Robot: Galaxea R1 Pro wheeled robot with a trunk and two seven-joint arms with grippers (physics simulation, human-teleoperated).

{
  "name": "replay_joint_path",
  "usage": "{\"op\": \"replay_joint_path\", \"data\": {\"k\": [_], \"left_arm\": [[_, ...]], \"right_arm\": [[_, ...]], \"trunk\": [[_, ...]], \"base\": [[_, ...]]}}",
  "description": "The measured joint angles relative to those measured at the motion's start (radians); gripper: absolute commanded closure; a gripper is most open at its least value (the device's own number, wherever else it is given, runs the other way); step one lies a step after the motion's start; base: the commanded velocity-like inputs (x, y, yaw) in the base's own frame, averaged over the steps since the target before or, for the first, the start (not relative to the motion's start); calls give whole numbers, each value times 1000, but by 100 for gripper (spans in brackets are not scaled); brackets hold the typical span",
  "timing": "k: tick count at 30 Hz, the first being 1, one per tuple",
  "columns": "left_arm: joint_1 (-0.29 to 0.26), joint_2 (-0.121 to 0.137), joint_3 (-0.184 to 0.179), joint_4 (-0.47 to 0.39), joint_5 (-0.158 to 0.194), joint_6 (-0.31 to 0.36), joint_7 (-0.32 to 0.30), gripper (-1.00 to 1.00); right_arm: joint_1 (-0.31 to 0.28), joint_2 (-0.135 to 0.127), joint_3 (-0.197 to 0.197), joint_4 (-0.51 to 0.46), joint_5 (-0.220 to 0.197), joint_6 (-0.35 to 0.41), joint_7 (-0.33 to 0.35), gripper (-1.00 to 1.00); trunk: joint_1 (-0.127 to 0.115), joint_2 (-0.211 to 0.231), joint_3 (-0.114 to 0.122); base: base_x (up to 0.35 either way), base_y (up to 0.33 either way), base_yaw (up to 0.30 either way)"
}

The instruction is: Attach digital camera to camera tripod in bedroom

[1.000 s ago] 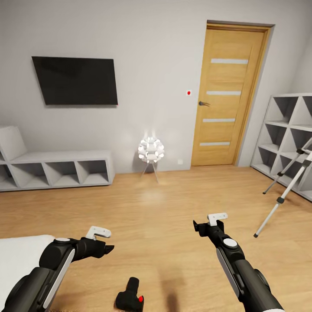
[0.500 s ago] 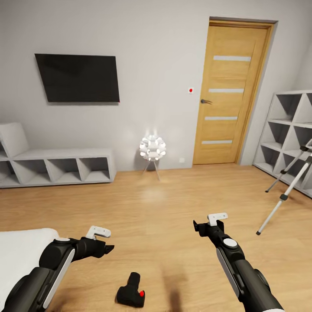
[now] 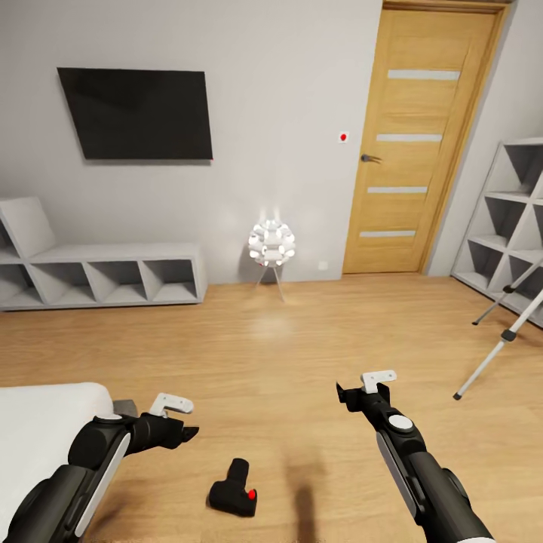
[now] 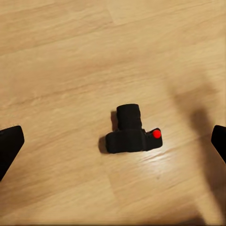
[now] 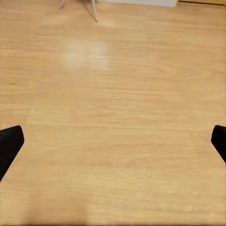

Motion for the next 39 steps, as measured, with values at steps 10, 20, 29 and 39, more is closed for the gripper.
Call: {"op": "replay_joint_path", "data": {"k": [10, 20, 29, 39], "left_arm": [[0, 0, 0, 2, 0, 0, 0, -100], [0, -1, 0, 2, 0, 0, 0, -100], [0, 10, 9, 8, 0, 0, -6, -100], [-127, 46, 13, 14, 0, 4, -13, -100]], "right_arm": [[0, 0, 0, 0, 0, 0, 0, -100], [0, 0, 1, 0, 0, 0, 3, -100], [-2, -1, 15, -3, 2, 0, 55, -100], [-183, -3, 19, -9, 2, 6, 126, -100]], "trunk": [[4, -2, -39], [9, -5, -80], [13, -7, -116], [18, -9, -154]], "base": [[0, 0, 30], [0, 0, 109], [0, 0, 10], [0, 0, 0]]}}
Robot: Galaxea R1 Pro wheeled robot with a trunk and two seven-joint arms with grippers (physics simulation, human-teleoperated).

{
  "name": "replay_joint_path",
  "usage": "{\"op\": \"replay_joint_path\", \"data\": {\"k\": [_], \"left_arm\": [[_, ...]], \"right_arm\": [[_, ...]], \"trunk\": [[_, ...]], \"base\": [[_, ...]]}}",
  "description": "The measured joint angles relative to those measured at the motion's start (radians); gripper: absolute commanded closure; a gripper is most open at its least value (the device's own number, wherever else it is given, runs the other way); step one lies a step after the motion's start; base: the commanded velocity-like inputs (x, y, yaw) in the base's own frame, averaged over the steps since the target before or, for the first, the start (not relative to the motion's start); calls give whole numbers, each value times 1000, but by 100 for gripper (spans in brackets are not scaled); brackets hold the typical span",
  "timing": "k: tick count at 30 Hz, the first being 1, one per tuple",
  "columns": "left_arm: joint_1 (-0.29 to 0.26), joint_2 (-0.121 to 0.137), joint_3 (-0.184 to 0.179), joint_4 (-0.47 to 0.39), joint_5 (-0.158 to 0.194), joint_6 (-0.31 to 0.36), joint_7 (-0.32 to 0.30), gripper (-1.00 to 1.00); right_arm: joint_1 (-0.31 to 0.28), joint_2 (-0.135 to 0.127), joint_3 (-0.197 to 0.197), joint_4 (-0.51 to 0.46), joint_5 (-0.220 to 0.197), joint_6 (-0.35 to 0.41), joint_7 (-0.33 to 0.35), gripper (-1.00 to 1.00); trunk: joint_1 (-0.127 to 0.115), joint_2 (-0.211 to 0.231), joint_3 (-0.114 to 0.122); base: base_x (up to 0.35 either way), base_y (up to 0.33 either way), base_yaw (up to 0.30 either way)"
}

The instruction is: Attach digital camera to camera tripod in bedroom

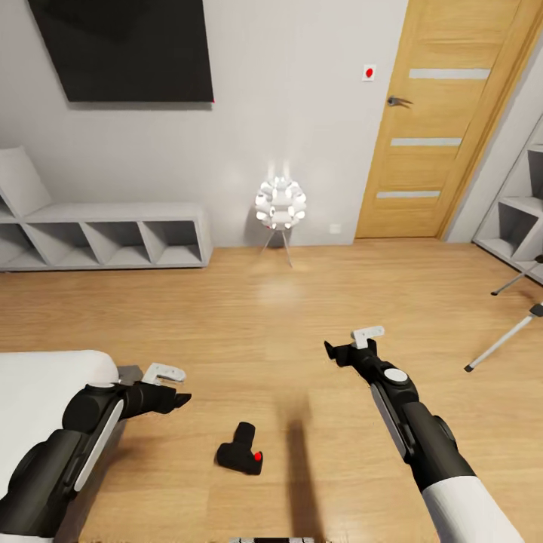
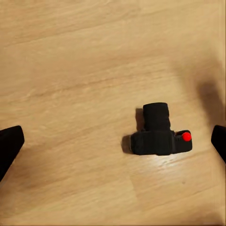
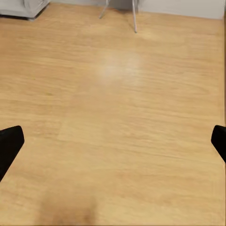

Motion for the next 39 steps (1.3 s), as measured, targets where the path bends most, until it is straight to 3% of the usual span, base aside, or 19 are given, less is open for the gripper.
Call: {"op": "replay_joint_path", "data": {"k": [5, 8, 11, 18, 21, 22, 26, 27, 29, 30, 32, 33, 34, 35, 36, 39], "left_arm": [[-78, 10, 1, 4, 2, 2, -29, -100], [-148, 13, 1, 5, 4, 4, -93, -100], [-173, 15, 0, 0, 3, 4, -141, -100], [-206, 20, -23, -44, -1, -3, -386, -100], [-211, 26, -43, -39, -5, -5, -460, -100], [-214, 41, -60, -5, -8, -7, -506, -100], [-216, 50, -68, 48, -8, -9, -528, -100], [-216, 54, -78, 80, -9, -11, -537, -100], [-216, 55, -98, 97, -8, -12, -545, -100], [-216, 56, -133, 110, -7, -16, -552, -100], [-216, 58, -178, 123, -7, -23, -558, -100], [-217, 58, -179, 123, -8, -23, -558, -100], [-216, 62, -221, 133, -7, -34, -561, -100], [-217, 62, -223, 134, -8, -35, -561, -100], [-217, 67, -256, 143, -8, -53, -563, -100], [-217, 78, -286, 154, -8, -90, -565, -100]], "right_arm": [[-71, -1, 0, 0, -2, 15, 13, -100], [-130, -1, 0, 0, -4, 58, 55, -100], [-153, -1, 0, 0, -5, 81, 92, -100], [-186, -2, 1, -5, -5, 122, 320, -100], [-190, -2, -1, -6, -3, 128, 430, -100], [-191, -4, -25, -5, -2, 132, 517, -100], [-191, -6, -69, -5, -1, 134, 558, -100], [-190, -6, -97, -5, -1, 134, 570, -100], [-190, -7, -109, -5, -1, 134, 574, -100], [-190, -7, -117, -5, -1, 134, 577, -100], [-189, -7, -122, -4, -1, 134, 578, -100], [-189, -7, -123, -4, -1, 134, 578, -100], [-189, -7, -126, -3, 0, 134, 579, -100], [-189, -7, -126, -3, 0, 134, 579, -100], [-188, -7, -128, -3, 1, 134, 580, -100], [-188, -7, -130, -3, 1, 134, 581, -100]], "trunk": [[2, -1, -19], [4, -2, -31], [5, -3, -43], [8, -4, -70], [9, -5, -81], [10, -5, -85], [12, -6, -101], [12, -6, -105], [13, -7, -112], [14, -7, -116], [14, -7, -124], [15, -8, -128], [15, -8, -132], [16, -8, -136], [16, -8, -139], [18, -9, -151]], "base": [[0, 0, 0], [0, 0, 0], [0, 0, 0], [0, 0, 0], [0, 0, 0], [0, 0, 0], [0, 0, 0], [0, 0, 0], [0, 0, 0], [0, 0, 0], [0, 0, 0], [0, 0, 0], [0, 0, 0], [0, 0, 0], [0, 0, 0], [0, 0, 0]]}}
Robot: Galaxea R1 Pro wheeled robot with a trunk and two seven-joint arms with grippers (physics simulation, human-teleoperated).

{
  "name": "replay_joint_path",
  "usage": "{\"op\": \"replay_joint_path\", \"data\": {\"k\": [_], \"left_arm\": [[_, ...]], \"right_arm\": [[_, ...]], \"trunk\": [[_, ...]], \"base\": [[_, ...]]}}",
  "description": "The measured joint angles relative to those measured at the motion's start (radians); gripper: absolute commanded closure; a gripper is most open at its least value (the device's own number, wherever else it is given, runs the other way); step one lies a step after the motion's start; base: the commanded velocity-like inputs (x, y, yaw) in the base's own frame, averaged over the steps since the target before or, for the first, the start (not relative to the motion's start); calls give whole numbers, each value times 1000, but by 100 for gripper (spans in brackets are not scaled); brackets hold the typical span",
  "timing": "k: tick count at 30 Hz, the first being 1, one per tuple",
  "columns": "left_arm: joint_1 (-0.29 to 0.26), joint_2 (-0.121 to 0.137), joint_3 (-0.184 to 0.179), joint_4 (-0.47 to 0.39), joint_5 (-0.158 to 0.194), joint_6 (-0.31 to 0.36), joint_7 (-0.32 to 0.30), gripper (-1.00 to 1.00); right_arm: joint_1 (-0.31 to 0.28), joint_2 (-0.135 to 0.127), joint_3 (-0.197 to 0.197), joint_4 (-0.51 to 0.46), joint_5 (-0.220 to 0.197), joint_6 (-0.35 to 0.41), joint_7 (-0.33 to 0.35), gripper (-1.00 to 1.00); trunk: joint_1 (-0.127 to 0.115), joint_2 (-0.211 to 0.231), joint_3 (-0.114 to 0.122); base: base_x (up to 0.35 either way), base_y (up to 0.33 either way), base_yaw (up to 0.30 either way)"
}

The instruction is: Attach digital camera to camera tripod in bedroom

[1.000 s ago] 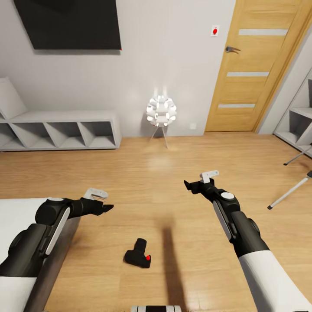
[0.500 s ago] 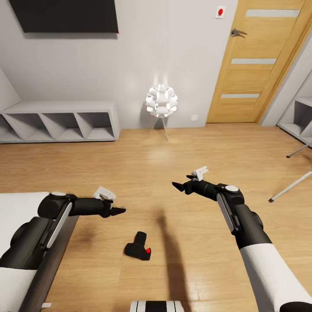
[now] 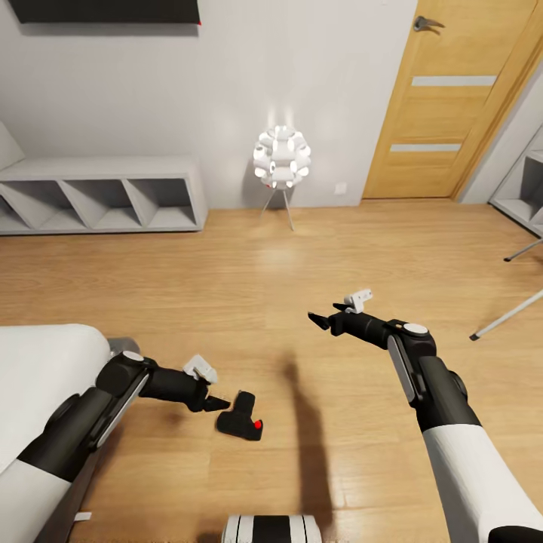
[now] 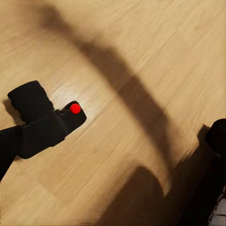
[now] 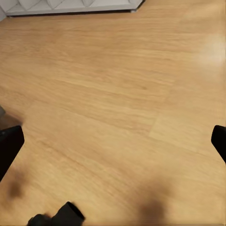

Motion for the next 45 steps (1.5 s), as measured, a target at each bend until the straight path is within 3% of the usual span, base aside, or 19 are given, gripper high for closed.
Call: {"op": "replay_joint_path", "data": {"k": [7, 23, 27, 33, 38, 45], "left_arm": [[0, 21, -24, 29, 1, -85, -3, -100], [0, 61, -26, 43, 1, -183, -5, -100], [0, 73, -12, 43, 1, -200, -6, -100], [0, 85, 41, 42, 1, -209, -25, -100], [0, 88, 80, 38, 2, -212, -85, -100], [0, 93, 102, 5, 2, -227, -211, -100]], "right_arm": [[0, 0, -5, 0, 0, 0, 1, -100], [0, 0, -11, 0, 1, 0, 0, -100], [0, 0, -12, 1, 1, 0, 0, -100], [0, 0, -12, 4, 1, 0, 0, -100], [0, 0, -12, 5, 1, 0, 0, -100], [0, 0, -12, 6, 0, 0, 0, -100]], "trunk": [[3, -2, -27], [10, -5, -89], [12, -6, -104], [15, -8, -128], [17, -9, -147], [20, -11, -174]], "base": [[0, 0, 0], [0, 0, 0], [0, 0, 0], [0, 0, 0], [0, 0, 0], [0, 0, 0]]}}
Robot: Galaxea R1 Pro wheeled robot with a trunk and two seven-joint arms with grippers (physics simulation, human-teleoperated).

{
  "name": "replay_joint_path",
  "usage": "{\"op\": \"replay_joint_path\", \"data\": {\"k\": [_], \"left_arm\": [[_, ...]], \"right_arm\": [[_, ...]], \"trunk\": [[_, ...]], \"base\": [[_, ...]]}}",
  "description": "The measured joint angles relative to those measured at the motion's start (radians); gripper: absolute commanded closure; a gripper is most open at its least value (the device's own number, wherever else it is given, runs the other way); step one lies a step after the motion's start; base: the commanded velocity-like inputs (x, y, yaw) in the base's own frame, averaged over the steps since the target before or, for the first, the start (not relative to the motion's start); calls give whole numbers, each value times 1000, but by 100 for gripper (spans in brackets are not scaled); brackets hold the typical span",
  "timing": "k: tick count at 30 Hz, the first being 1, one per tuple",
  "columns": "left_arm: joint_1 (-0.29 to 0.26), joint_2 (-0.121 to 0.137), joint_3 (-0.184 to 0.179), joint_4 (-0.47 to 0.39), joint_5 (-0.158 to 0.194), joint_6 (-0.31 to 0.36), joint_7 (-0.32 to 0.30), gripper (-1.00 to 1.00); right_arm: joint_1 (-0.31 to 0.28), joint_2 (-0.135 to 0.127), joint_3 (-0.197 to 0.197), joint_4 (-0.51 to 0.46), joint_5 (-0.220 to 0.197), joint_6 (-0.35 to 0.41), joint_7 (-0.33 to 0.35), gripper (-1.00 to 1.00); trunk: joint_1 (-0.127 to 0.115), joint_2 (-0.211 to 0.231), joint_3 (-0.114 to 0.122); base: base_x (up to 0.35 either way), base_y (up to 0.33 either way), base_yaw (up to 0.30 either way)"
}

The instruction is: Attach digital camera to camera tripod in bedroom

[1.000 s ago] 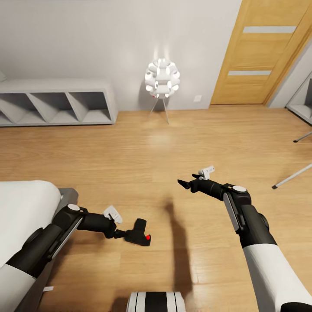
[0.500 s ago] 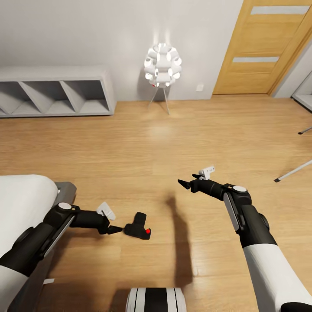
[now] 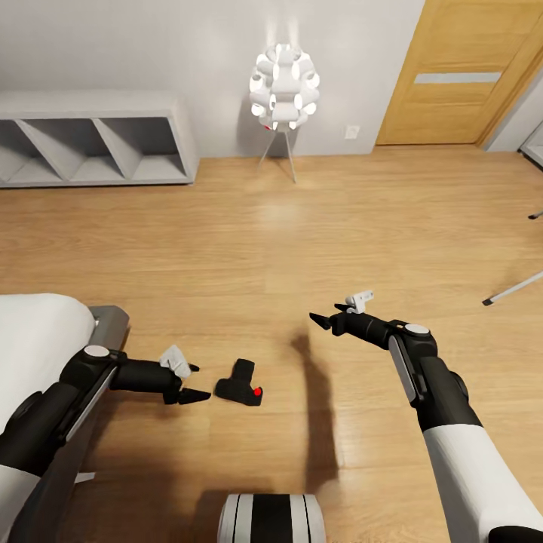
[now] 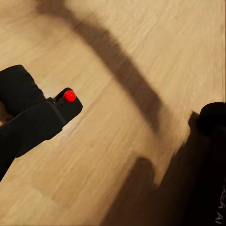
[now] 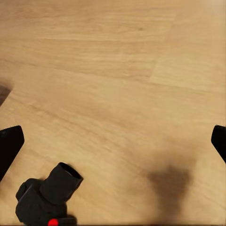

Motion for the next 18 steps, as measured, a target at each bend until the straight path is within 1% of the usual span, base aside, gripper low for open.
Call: {"op": "replay_joint_path", "data": {"k": [2, 3, 4, 10, 18], "left_arm": [[0, 3, 7, -8, 0, -9, -25, -100], [0, 7, 26, -17, 0, -23, -52, -100], [0, 8, 32, -19, 0, -25, -57, -100], [0, 8, 56, -23, 0, -31, -68, -100], [0, 5, 65, -29, 0, -33, -72, -100]], "right_arm": [[0, 0, 0, 0, 0, 0, 0, -100], [0, 0, 0, 1, 0, 0, 0, -100], [0, 0, 0, 2, 0, 0, 0, -100], [0, 0, -1, 7, 0, 0, 0, -100], [0, 0, -1, 12, 0, -1, 0, -100]], "trunk": [[1, 0, -8], [1, -1, -12], [2, -1, -15], [4, -2, -39], [8, -4, -70]], "base": [[0, 0, 0], [0, 0, 0], [0, 0, 0], [0, 0, 0], [0, 0, 0]]}}
